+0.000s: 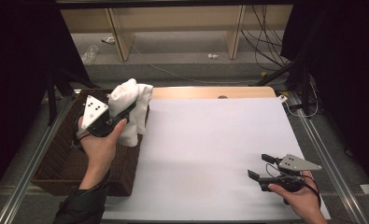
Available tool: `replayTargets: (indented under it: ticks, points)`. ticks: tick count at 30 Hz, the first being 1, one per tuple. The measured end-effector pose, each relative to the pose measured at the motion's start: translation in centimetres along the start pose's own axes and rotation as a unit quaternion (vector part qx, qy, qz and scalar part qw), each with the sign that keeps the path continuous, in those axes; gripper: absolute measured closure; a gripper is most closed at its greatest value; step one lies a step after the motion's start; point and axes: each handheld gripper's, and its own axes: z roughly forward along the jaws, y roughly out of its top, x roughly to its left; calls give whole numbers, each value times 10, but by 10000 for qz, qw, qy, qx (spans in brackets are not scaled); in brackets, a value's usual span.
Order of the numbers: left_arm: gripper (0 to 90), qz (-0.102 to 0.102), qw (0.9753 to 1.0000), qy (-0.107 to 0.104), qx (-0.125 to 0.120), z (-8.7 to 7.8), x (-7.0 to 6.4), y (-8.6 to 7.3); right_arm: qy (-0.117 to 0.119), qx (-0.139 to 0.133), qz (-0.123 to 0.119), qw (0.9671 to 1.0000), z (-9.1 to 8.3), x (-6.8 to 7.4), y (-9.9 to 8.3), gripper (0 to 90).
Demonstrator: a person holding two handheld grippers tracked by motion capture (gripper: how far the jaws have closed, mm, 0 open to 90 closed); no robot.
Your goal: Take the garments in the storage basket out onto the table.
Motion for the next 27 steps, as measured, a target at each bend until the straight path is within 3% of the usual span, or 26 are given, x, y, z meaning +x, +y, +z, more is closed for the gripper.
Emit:
replayTargets:
  ticks: [27]
  points:
    - [690, 29, 9995, -284, 97, 8, -19, -3, -21, -3, 0, 10000, 0, 0, 0, 160]
